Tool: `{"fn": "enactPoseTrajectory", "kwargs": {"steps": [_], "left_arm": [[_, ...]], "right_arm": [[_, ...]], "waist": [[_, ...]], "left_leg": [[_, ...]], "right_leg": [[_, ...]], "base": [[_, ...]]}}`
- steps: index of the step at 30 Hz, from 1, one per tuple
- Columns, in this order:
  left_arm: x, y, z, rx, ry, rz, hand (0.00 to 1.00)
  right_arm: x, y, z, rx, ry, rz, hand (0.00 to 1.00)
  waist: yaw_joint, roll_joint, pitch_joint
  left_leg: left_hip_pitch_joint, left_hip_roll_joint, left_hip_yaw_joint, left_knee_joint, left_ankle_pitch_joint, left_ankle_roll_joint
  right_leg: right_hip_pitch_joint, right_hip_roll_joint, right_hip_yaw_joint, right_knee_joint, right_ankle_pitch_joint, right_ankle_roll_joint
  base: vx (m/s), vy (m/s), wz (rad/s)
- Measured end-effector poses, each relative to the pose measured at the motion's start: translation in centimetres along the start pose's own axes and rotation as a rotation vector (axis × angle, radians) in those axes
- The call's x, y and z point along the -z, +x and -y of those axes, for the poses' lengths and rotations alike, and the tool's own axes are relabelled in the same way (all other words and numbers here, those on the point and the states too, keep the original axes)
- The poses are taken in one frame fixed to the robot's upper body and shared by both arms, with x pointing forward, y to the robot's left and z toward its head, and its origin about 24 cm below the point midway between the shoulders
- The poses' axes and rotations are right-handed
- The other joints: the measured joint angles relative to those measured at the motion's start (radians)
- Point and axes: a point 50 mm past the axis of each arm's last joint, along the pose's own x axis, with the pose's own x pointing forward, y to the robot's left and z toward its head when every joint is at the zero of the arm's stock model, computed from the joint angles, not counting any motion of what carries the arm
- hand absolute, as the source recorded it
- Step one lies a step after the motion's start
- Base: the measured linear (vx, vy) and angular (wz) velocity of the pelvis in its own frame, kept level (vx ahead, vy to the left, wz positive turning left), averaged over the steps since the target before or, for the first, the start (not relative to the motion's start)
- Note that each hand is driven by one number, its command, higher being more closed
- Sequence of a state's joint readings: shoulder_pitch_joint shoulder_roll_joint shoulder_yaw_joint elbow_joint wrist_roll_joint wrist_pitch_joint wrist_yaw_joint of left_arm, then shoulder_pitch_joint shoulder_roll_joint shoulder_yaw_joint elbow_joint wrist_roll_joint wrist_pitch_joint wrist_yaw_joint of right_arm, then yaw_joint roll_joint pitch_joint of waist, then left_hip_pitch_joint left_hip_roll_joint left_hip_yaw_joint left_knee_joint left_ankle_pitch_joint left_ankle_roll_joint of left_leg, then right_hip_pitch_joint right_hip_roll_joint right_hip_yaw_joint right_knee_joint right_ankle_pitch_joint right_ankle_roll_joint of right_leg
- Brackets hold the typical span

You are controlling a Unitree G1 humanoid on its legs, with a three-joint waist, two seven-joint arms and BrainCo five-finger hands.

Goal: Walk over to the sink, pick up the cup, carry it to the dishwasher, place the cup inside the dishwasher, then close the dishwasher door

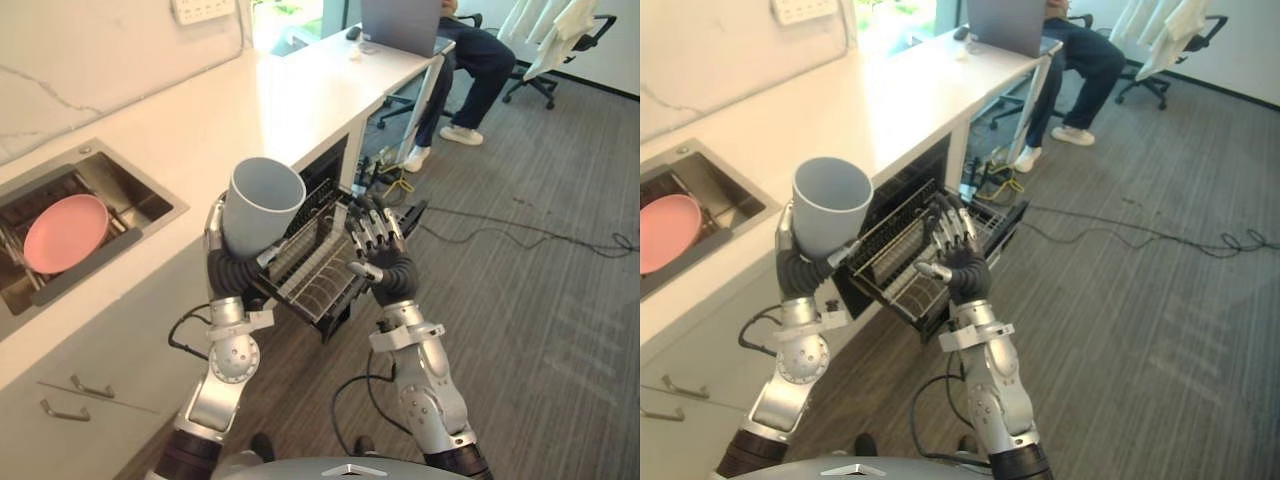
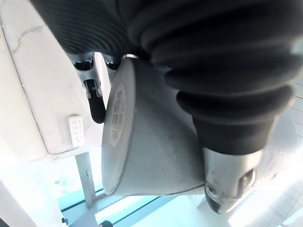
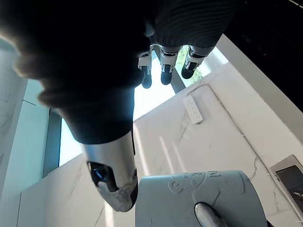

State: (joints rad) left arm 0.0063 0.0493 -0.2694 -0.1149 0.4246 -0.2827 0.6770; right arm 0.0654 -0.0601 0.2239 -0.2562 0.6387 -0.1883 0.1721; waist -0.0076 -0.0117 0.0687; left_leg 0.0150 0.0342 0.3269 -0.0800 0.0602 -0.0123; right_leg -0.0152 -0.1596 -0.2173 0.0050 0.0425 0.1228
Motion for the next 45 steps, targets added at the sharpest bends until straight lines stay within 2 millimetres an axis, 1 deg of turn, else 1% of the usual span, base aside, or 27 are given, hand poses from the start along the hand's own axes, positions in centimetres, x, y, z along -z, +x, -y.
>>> {"fn": "enactPoseTrajectory", "kwargs": {"steps": [4,9,13,15,22,27,33,34,39,41,45], "left_arm": [[0.3,0.1,0.4,-0.025,0.061,0.019,1.0],[0.7,0.0,0.7,-0.035,0.098,0.016,1.0],[1.0,-0.3,1.2,-0.006,0.115,0.009,1.0],[0.9,-0.4,1.5,0.015,0.141,0.034,1.0],[0.6,-1.7,3.5,0.132,0.154,0.069,1.0],[0.8,-2.1,3.9,0.156,0.155,0.059,1.0],[0.8,-2.6,4.5,0.186,0.147,0.06,1.0],[0.8,-2.7,4.5,0.188,0.147,0.06,1.0],[0.7,-2.7,4.5,0.183,0.158,0.074,1.0],[1.0,-2.9,4.5,0.197,0.171,0.074,1.0],[1.1,-3.0,4.5,0.198,0.177,0.072,1.0]], "right_arm": [[0.3,0.0,-0.2,-0.009,0.012,-0.023,0.0],[0.6,0.9,-1.3,-0.063,0.059,-0.038,0.0],[1.0,1.0,-1.8,-0.084,0.077,-0.06,0.0],[1.3,1.0,-2.2,-0.096,0.085,-0.076,0.0],[1.5,1.6,-3.1,-0.141,0.09,-0.083,0.0],[1.9,1.5,-3.3,-0.115,0.101,-0.106,0.0],[2.6,1.7,-2.9,-0.08,0.113,-0.14,0.0],[2.6,1.8,-3.0,-0.078,0.112,-0.141,1.0],[2.5,1.9,-2.8,-0.069,0.099,-0.145,1.0],[2.6,1.8,-2.7,-0.056,0.088,-0.157,1.0],[2.7,1.8,-2.7,-0.049,0.086,-0.167,1.0]], "waist": [[-0.002,-0.004,-0.001],[-0.002,-0.005,-0.001],[-0.001,-0.006,-0.002],[-0.001,-0.008,-0.003],[-0.002,-0.016,-0.01],[-0.001,-0.017,-0.014],[-0.001,-0.016,-0.015],[-0.001,-0.016,-0.015],[-0.001,-0.015,-0.02],[-0.002,-0.015,-0.042],[-0.002,-0.012,-0.048]], "left_leg": [[0.003,0.005,-0.003,0.001,0.003,-0.003],[0.002,-0.003,-0.01,0.001,0.006,0.001],[0.001,-0.007,-0.019,-0.004,0.009,0.005],[0.001,-0.008,-0.019,-0.005,0.009,0.005],[-0.013,-0.008,-0.022,-0.005,0.018,0.007],[-0.013,-0.008,-0.024,-0.004,0.022,0.008],[-0.014,-0.008,-0.024,-0.005,0.025,0.008],[-0.014,-0.008,-0.024,-0.005,0.025,0.008],[-0.019,-0.008,-0.023,-0.005,0.027,0.008],[-0.031,-0.008,-0.024,-0.005,0.029,0.008],[-0.03,-0.008,-0.025,-0.004,0.032,0.008]], "right_leg": [[0.016,0.007,-0.007,-0.019,0.006,-0.005],[0.02,0.005,-0.013,-0.022,0.009,-0.001],[0.024,0.002,-0.016,-0.023,0.011,0.0],[0.023,0.001,-0.016,-0.023,0.012,0.0],[0.011,0.001,-0.017,-0.027,0.016,-0.003],[0.012,0.002,-0.017,-0.028,0.018,-0.003],[0.009,0.002,-0.016,-0.027,0.019,-0.006],[0.007,0.002,-0.016,-0.027,0.019,-0.007],[0.002,0.002,-0.015,-0.027,0.019,-0.009],[-0.007,0.002,-0.016,-0.026,0.023,-0.006],[-0.006,0.003,-0.016,-0.025,0.025,-0.006]], "base": [[0.01,-0.031,0.03],[-0.01,0.006,0.05],[-0.03,0.012,0.06],[-0.04,0.011,0.0],[-0.02,0.003,0.0],[0.0,0.0,0.0],[0.0,0.0,0.0],[0.0,0.0,0.0],[0.0,0.0,0.0],[0.0,0.0,0.0],[0.0,0.0,0.0]]}}
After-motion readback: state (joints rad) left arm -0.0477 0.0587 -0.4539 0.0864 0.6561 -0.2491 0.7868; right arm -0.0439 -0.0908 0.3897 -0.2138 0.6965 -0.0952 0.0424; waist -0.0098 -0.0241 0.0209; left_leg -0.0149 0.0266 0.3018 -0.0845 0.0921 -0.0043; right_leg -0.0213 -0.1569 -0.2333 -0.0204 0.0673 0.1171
